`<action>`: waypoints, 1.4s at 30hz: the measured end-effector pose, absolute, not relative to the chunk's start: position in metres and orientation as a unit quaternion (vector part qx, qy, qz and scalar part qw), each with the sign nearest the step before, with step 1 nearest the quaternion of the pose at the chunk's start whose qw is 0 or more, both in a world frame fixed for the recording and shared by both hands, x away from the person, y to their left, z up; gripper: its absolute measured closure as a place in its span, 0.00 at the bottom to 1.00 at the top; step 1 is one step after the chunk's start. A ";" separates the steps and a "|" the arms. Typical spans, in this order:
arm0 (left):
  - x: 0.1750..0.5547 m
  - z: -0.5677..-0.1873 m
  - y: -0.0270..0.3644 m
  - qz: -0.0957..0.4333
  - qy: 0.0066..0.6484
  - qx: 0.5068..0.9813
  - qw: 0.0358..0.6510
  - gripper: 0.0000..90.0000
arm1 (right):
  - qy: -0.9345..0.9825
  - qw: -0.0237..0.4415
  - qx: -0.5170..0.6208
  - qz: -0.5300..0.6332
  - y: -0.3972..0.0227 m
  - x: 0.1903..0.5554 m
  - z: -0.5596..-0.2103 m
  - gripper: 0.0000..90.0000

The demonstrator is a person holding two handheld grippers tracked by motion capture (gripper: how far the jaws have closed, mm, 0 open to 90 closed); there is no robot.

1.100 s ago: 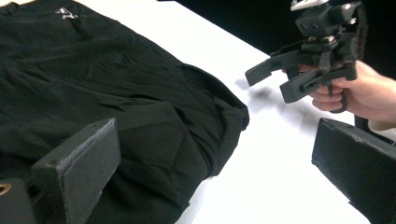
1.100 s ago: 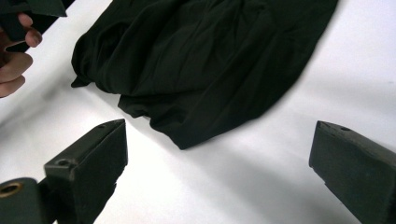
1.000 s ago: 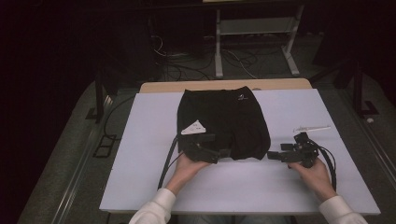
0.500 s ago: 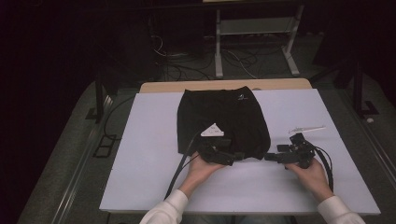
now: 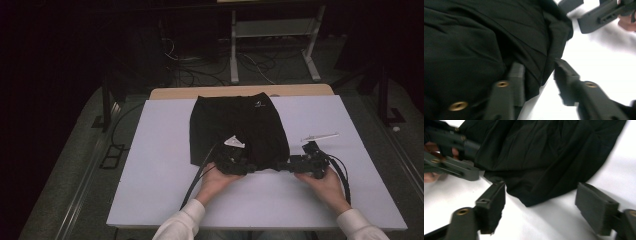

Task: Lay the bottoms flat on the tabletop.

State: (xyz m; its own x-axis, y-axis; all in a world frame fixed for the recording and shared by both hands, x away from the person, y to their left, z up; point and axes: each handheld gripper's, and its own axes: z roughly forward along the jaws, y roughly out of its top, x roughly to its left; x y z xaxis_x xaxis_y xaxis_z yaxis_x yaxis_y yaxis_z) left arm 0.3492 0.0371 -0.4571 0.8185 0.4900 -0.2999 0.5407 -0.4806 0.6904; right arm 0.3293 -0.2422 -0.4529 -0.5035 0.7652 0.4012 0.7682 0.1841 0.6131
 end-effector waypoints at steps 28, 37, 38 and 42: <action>0.445 -0.365 0.090 -0.080 0.395 0.796 0.451 0.97 | -0.748 -0.022 -0.450 -0.487 -0.254 0.396 -0.361 0.98; 0.501 -0.413 0.101 -0.079 0.461 0.767 0.440 0.96 | -0.728 -0.019 -0.489 -0.481 -0.247 0.454 -0.387 0.98; 0.503 -0.418 0.102 -0.077 0.465 0.765 0.439 0.96 | -0.722 -0.014 -0.497 -0.481 -0.247 0.460 -0.395 0.97; 0.510 -0.438 0.103 -0.066 0.487 0.763 0.419 0.96 | -0.711 -0.012 -0.521 -0.472 -0.242 0.474 -0.419 0.97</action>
